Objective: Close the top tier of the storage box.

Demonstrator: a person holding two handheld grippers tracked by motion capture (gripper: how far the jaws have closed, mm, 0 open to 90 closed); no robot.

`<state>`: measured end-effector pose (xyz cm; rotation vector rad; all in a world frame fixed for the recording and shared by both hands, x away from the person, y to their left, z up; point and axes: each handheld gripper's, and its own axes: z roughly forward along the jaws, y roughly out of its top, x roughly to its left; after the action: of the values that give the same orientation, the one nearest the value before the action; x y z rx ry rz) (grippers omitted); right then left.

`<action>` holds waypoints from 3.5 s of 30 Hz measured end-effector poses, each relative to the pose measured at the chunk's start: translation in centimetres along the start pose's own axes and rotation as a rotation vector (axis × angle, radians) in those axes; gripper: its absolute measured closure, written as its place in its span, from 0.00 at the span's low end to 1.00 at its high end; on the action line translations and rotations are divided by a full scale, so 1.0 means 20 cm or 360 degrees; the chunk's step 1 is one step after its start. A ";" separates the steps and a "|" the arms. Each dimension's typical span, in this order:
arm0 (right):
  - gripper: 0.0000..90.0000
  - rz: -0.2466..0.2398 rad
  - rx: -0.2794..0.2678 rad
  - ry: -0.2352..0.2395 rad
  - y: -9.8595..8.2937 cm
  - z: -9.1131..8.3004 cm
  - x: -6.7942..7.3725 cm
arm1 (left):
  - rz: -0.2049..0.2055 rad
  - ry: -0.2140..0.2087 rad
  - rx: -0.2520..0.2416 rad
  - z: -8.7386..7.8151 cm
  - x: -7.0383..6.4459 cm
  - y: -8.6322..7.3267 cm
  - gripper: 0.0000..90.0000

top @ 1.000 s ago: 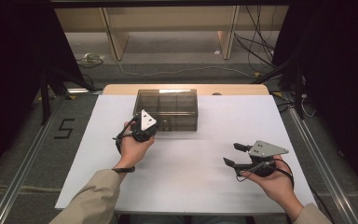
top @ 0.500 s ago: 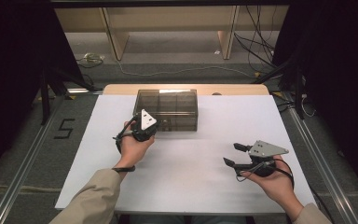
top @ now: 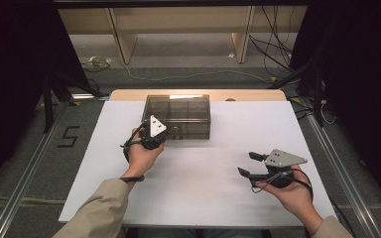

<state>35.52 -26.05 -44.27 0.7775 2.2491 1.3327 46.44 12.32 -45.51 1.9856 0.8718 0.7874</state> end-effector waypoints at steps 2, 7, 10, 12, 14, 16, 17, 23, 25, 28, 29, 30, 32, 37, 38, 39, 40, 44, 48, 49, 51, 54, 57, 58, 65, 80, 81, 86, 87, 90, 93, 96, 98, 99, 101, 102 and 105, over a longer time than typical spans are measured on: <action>0.37 0.0000 0.0000 0.0000 0.00 0.00 0.00 | -0.0005 0.0001 -0.0002 0.00 0.00 0.00 1.00; 0.37 -0.0002 0.0001 0.0000 0.00 0.00 0.00 | -0.0002 0.0002 -0.0003 0.00 0.00 0.00 1.00; 0.37 -0.0003 0.0001 0.0000 0.00 0.00 0.00 | -0.0007 0.0003 -0.0006 0.01 0.00 0.00 1.00; 0.37 -0.0003 0.0001 0.0001 0.00 0.00 0.00 | -0.0006 0.0007 -0.0006 0.01 0.01 0.00 1.00; 0.37 -0.0002 0.0001 0.0000 0.00 0.00 0.00 | -0.0011 0.0009 -0.0009 0.01 0.00 0.00 1.00; 0.37 -0.0003 0.0001 0.0000 0.00 0.00 0.00 | -0.0010 0.0012 -0.0006 0.01 0.01 0.01 1.00; 0.37 -0.0003 0.0000 0.0001 0.00 0.00 0.00 | -0.0008 0.0011 -0.0006 0.01 0.01 0.01 1.00; 0.37 -0.0004 0.0001 0.0001 0.00 0.00 0.00 | -0.0005 0.0010 -0.0003 0.01 0.01 0.01 1.00; 0.37 -0.0004 0.0002 0.0000 0.00 0.00 0.00 | -0.0005 0.0011 -0.0003 0.01 0.01 0.01 1.00; 0.37 -0.0005 0.0001 0.0001 0.00 0.00 0.00 | -0.0003 0.0011 -0.0004 0.01 0.01 0.01 1.00; 0.37 -0.0004 0.0001 0.0001 0.00 0.00 0.00 | -0.0005 0.0011 -0.0004 0.01 0.01 0.01 1.00; 0.37 -0.0004 0.0001 0.0001 0.00 0.00 0.00 | -0.0005 0.0012 -0.0004 0.01 0.01 0.01 1.00; 0.37 -0.0004 0.0001 0.0001 0.00 0.00 0.00 | -0.0003 0.0012 -0.0005 0.01 0.01 0.01 1.00; 0.37 -0.0004 0.0002 0.0001 0.00 0.00 0.00 | -0.0003 0.0013 -0.0006 0.01 0.01 0.01 1.00; 0.37 -0.0004 0.0002 0.0001 0.00 0.00 0.00 | -0.0002 0.0012 -0.0006 0.01 0.01 0.01 1.00; 0.37 -0.0004 0.0003 0.0000 0.00 0.00 0.00 | -0.0003 0.0012 -0.0006 0.01 0.01 0.01 1.00; 0.37 -0.0006 0.0002 0.0000 0.00 0.00 0.00 | -0.0003 0.0011 -0.0005 0.01 0.01 0.01 1.00; 0.37 -0.0008 0.0003 0.0001 0.00 0.00 0.00 | -0.0005 0.0015 -0.0007 0.02 0.01 0.01 1.00; 0.37 -0.0006 0.0003 0.0001 0.00 0.00 0.00 | -0.0010 0.0015 -0.0007 0.02 0.01 0.01 1.00; 0.37 -0.0006 0.0003 0.0001 0.00 0.00 0.00 | -0.0011 0.0015 -0.0006 0.03 0.01 0.01 1.00; 0.37 -0.0005 0.0002 0.0000 0.00 0.00 0.00 | -0.0008 0.0015 -0.0005 0.03 0.01 0.01 1.00; 0.37 -0.0006 0.0003 0.0001 0.00 0.00 0.00 | -0.0002 0.0017 -0.0003 0.03 0.01 0.01 1.00; 0.37 -0.0006 0.0003 0.0001 0.00 0.00 0.00 | -0.0006 0.0016 -0.0006 0.03 0.01 0.01 1.00; 0.37 -0.0006 0.0003 0.0000 0.00 0.00 0.00 | -0.0005 0.0015 -0.0005 0.03 0.01 0.01 1.00; 0.37 -0.0006 0.0004 0.0000 0.00 0.00 0.00 | -0.0017 0.0017 -0.0007 0.04 0.02 0.02 1.00; 0.37 -0.0006 0.0005 0.0000 0.00 0.00 0.00 | -0.0022 0.0013 0.0001 0.04 0.02 0.02 1.00; 0.37 -0.0006 0.0005 0.0000 0.00 0.00 0.00 | -0.0022 0.0014 0.0001 0.04 0.02 0.02 1.00; 0.37 -0.0007 0.0008 -0.0001 0.00 0.00 0.00 | -0.0023 0.0011 0.0001 0.04 0.02 0.02 1.00; 0.37 -0.0006 0.0007 0.0000 0.00 0.00 0.00 | -0.0023 0.0011 0.0001 0.04 0.02 0.02 1.00; 0.37 -0.0005 0.0006 -0.0001 0.00 0.00 0.00 | -0.0026 0.0009 0.0002 0.04 0.02 0.02 1.00; 0.37 -0.0003 0.0007 0.0000 0.00 0.00 0.00 | -0.0028 0.0007 0.0005 0.04 0.02 0.02 1.00; 0.37 -0.0001 0.0005 0.0000 0.00 0.00 0.00 | -0.0033 0.0005 0.0015 0.05 0.02 0.02 0.98; 0.37 -0.0001 0.0003 0.0001 0.00 0.00 0.00 | -0.0031 0.0003 0.0018 0.04 0.02 0.02 0.98; 0.37 -0.0002 0.0004 0.0002 0.00 0.00 0.00 | -0.0036 0.0002 0.0017 0.04 0.02 0.02 0.97; 0.37 -0.0002 0.0003 0.0002 0.00 0.00 0.00 | -0.0027 0.0000 0.0020 0.03 0.02 0.02 0.97; 0.37 0.0000 0.0003 0.0001 0.00 0.00 0.00 | -0.0024 -0.0003 0.0021 0.03 0.02 0.02 0.97; 0.37 0.0000 0.0003 0.0001 0.00 0.00 0.00 | -0.0024 -0.0008 0.0014 0.02 0.02 0.03 0.96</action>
<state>35.50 -26.07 -44.29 0.7782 2.2513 1.3313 47.05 12.18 -45.20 1.9853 0.8878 0.7709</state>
